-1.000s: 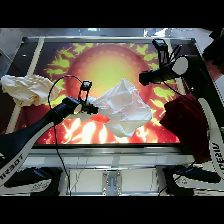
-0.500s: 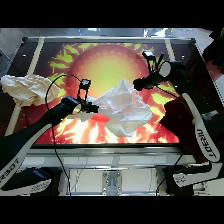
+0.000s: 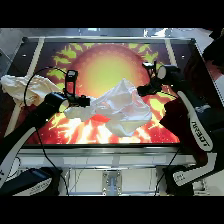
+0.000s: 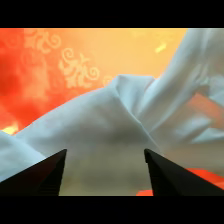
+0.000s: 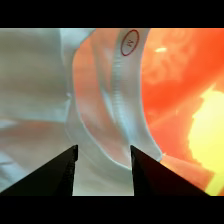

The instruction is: Fold the shirts.

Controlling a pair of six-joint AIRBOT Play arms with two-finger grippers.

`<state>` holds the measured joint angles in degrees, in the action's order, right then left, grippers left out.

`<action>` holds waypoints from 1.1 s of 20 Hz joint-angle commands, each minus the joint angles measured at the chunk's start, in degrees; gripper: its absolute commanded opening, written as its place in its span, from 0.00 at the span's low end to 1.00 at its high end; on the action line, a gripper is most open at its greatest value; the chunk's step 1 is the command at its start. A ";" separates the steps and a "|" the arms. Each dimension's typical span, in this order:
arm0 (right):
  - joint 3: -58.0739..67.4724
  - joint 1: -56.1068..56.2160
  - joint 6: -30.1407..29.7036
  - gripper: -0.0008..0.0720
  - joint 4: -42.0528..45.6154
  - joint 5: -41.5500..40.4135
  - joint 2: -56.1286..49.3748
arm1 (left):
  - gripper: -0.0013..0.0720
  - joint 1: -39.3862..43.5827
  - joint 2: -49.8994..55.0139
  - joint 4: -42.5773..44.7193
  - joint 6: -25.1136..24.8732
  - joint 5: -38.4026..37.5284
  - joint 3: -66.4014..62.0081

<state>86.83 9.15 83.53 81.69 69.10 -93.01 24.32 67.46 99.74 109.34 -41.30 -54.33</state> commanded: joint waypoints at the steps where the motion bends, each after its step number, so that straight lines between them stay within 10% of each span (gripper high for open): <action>1: 0.02 -6.12 -0.92 0.55 0.72 5.95 4.98 | 0.85 -4.24 -2.54 2.67 0.02 -1.57 -0.04; 9: -5.77 -15.02 -5.25 0.55 -15.80 13.42 8.20 | 0.85 -6.12 -2.89 -6.97 -6.64 -3.41 0.00; 13: -11.47 -13.70 -7.37 0.55 -15.23 9.86 8.20 | 0.85 -8.44 -1.92 6.69 0.35 -10.71 0.00; 22: -19.04 -13.75 -7.37 0.55 -14.36 6.36 8.17 | 0.84 -17.07 1.09 -6.43 2.25 -19.61 0.24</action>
<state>69.47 -4.67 76.27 67.61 76.23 -84.88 9.39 67.66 98.35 108.29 -58.61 -54.17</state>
